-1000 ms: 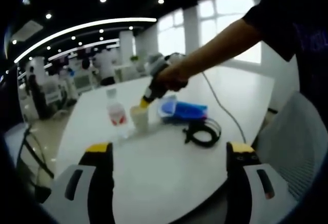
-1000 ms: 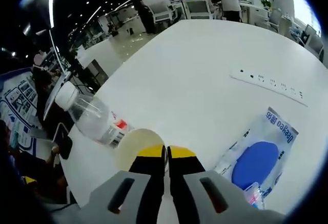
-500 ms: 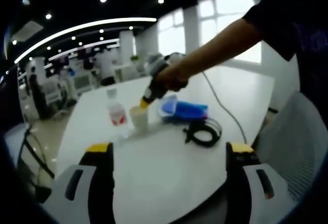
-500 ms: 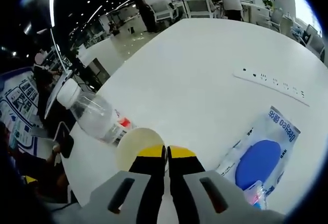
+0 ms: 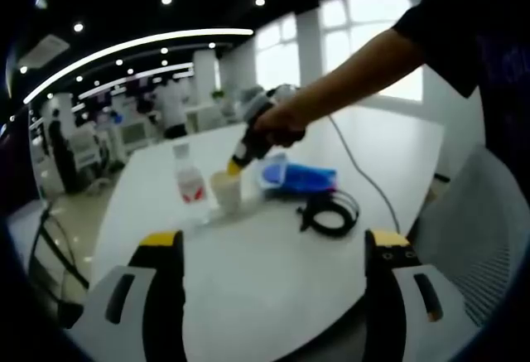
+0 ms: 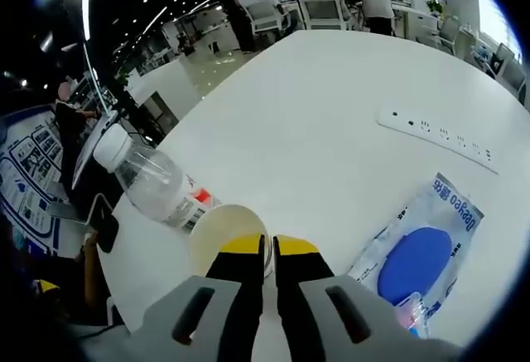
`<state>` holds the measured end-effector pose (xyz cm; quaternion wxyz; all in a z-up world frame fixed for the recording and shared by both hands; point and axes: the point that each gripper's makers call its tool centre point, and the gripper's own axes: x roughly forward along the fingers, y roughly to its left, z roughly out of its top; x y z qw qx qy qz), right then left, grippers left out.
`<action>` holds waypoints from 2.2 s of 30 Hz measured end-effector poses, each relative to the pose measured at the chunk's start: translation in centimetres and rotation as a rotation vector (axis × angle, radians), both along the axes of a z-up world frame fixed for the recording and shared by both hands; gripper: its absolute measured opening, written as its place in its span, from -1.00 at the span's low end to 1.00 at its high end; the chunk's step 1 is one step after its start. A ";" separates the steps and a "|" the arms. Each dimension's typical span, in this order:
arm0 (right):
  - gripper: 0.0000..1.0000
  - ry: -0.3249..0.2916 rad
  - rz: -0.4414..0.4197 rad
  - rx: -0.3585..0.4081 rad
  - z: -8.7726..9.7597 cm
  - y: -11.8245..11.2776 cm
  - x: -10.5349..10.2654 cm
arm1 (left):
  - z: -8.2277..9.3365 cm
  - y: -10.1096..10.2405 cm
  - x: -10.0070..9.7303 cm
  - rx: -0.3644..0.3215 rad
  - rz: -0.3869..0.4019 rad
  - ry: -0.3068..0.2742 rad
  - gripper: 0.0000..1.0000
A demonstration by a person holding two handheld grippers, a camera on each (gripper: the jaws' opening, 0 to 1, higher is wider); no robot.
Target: Arrange the tabletop items into an orderly group along one side of the table until the central work area is clear of visible clutter.
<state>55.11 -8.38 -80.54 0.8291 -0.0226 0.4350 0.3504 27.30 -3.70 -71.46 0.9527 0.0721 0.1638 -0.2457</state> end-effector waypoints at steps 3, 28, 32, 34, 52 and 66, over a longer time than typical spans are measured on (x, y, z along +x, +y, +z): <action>-0.77 -0.020 0.009 0.010 0.6 -0.1 -0.1 | 0.1 0.0 0.0 -0.007 0.001 -0.004 0.74; 0.36 -0.247 0.176 0.011 5.0 -4.6 -1.9 | 0.3 -0.3 0.0 -0.008 -0.011 -0.021 0.95; 0.47 -0.285 0.205 -0.025 5.1 -6.1 -2.3 | 0.3 -0.3 0.0 -0.010 -0.009 -0.019 0.99; 0.52 -0.301 0.210 -0.036 5.2 -6.7 -2.5 | 0.3 -0.3 0.0 -0.012 -0.010 -0.020 0.99; 0.67 -0.365 0.227 -0.117 5.2 -13.0 -3.8 | 0.4 -0.7 -0.3 -0.020 -0.022 -0.018 1.00; 0.28 -0.365 0.310 -0.225 1.0 -17.1 -4.8 | 0.0 -0.6 -0.4 -0.010 -0.019 0.003 0.99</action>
